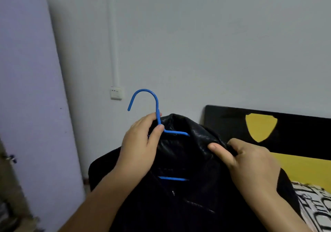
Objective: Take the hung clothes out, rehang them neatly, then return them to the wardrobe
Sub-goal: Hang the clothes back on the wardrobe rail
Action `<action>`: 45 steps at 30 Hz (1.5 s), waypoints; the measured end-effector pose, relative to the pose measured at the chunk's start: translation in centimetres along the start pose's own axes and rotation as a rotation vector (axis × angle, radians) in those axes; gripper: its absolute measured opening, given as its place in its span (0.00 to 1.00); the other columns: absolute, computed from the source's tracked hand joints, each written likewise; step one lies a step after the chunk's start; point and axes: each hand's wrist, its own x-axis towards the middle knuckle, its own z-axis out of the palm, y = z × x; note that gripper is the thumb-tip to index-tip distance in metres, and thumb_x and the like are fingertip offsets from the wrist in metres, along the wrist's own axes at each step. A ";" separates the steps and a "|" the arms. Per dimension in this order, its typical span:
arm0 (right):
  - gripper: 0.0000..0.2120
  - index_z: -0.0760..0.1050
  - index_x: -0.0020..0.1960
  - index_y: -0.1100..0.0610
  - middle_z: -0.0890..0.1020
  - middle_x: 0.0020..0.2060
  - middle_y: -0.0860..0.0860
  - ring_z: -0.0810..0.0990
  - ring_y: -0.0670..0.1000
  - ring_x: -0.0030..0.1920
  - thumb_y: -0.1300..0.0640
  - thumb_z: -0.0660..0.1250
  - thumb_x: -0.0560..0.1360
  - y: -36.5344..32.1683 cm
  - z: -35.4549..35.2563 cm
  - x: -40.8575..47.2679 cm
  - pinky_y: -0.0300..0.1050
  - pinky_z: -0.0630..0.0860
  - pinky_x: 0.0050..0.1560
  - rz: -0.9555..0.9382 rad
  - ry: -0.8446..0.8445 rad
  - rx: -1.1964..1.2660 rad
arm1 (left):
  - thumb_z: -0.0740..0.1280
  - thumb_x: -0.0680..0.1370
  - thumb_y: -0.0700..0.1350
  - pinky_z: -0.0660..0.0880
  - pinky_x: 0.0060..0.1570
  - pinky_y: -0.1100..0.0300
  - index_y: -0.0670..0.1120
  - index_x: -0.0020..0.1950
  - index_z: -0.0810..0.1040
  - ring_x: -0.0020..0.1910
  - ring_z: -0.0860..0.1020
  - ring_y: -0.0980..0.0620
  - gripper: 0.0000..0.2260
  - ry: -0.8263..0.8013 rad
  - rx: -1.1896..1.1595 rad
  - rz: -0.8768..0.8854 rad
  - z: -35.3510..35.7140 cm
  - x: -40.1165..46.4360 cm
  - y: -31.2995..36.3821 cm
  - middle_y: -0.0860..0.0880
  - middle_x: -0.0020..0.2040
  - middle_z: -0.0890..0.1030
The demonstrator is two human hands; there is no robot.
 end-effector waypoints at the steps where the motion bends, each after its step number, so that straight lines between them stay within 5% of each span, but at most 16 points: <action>1: 0.26 0.59 0.23 0.53 0.55 0.17 0.42 0.55 0.43 0.19 0.33 0.56 0.66 -1.2 0.3 -0.3 0.32 0.47 0.25 -0.021 -0.029 0.031 | 0.60 0.78 0.47 0.66 0.41 0.79 0.61 0.47 0.72 0.43 0.74 0.66 0.07 0.069 0.009 -0.049 -1.0 -0.7 -0.3 0.62 0.40 0.77; 5: 0.29 0.59 0.23 0.54 0.60 0.16 0.44 0.63 0.49 0.20 0.28 0.51 0.64 -5.2 2.3 -1.5 0.35 0.52 0.23 -0.087 -0.187 0.114 | 0.63 0.77 0.44 0.65 0.30 0.71 0.52 0.34 0.75 0.29 0.68 0.58 0.11 0.234 0.034 -0.218 -6.1 -2.1 -1.8 0.52 0.29 0.73; 12: 0.32 0.65 0.30 0.55 0.70 0.23 0.48 0.70 0.46 0.28 0.27 0.43 0.62 -13.6 5.4 -1.0 0.41 0.62 0.28 -0.332 -0.553 0.367 | 0.64 0.77 0.41 0.66 0.31 0.70 0.48 0.35 0.78 0.34 0.73 0.52 0.11 0.409 0.167 -0.338 -16.1 -3.5 -4.3 0.41 0.36 0.80; 15: 0.19 0.68 0.33 0.55 0.70 0.26 0.46 0.68 0.44 0.30 0.44 0.57 0.76 -16.8 6.8 0.1 0.39 0.66 0.35 -0.389 -0.897 0.672 | 0.64 0.77 0.41 0.67 0.33 0.66 0.45 0.35 0.78 0.34 0.72 0.52 0.10 0.453 0.213 -0.374 -20.6 -3.8 -5.9 0.40 0.35 0.79; 17: 0.13 0.68 0.35 0.55 0.68 0.28 0.45 0.66 0.44 0.31 0.55 0.62 0.77 -19.5 8.0 0.5 0.38 0.64 0.35 -0.442 -1.120 0.813 | 0.64 0.76 0.41 0.67 0.34 0.67 0.44 0.34 0.78 0.35 0.72 0.52 0.11 0.455 0.255 -0.383 -23.7 -3.7 -7.1 0.41 0.35 0.79; 20: 0.11 0.68 0.36 0.56 0.67 0.30 0.49 0.63 0.47 0.31 0.60 0.63 0.77 -24.2 9.8 0.1 0.40 0.61 0.33 -0.484 -1.289 0.942 | 0.64 0.76 0.40 0.69 0.37 0.64 0.47 0.33 0.78 0.36 0.75 0.52 0.12 0.457 0.308 -0.380 -28.0 -3.4 -9.0 0.43 0.36 0.80; 26: 0.12 0.70 0.36 0.55 0.70 0.27 0.49 0.66 0.44 0.27 0.66 0.62 0.76 -33.5 13.3 -1.6 0.35 0.61 0.29 -0.338 -1.353 1.189 | 0.65 0.76 0.42 0.73 0.49 0.54 0.41 0.42 0.81 0.44 0.79 0.47 0.07 0.495 0.429 -0.383 -35.9 -3.1 -12.9 0.44 0.41 0.82; 32: 0.11 0.69 0.35 0.63 0.71 0.22 0.50 0.67 0.45 0.22 0.72 0.61 0.75 -41.8 17.1 -2.1 0.34 0.62 0.25 -0.243 -1.417 1.327 | 0.66 0.76 0.41 0.63 0.62 0.67 0.45 0.61 0.77 0.62 0.73 0.52 0.14 0.520 0.672 -0.473 -42.2 -5.6 -17.7 0.49 0.61 0.77; 38: 0.14 0.69 0.32 0.64 0.72 0.19 0.52 0.68 0.43 0.18 0.73 0.59 0.75 -49.9 22.3 -1.1 0.32 0.65 0.20 -0.192 -1.510 1.466 | 0.65 0.77 0.41 0.66 0.59 0.63 0.47 0.56 0.78 0.60 0.73 0.52 0.09 0.566 0.749 -0.750 -48.2 -9.1 -22.9 0.49 0.57 0.76; 42: 0.09 0.73 0.37 0.66 0.74 0.28 0.58 0.72 0.52 0.32 0.69 0.62 0.75 -54.6 26.5 -0.4 0.43 0.68 0.38 -0.330 -1.509 1.433 | 0.64 0.78 0.42 0.66 0.54 0.65 0.53 0.50 0.75 0.56 0.73 0.56 0.06 0.682 0.775 -0.825 -51.6 -9.4 -25.1 0.51 0.55 0.76; 45: 0.07 0.75 0.39 0.66 0.78 0.29 0.57 0.76 0.50 0.32 0.69 0.62 0.75 -58.5 28.6 0.3 0.39 0.72 0.36 -0.390 -1.564 1.450 | 0.64 0.78 0.42 0.68 0.57 0.63 0.53 0.51 0.75 0.57 0.73 0.56 0.06 0.766 0.797 -0.860 -53.7 -9.5 -26.1 0.51 0.56 0.76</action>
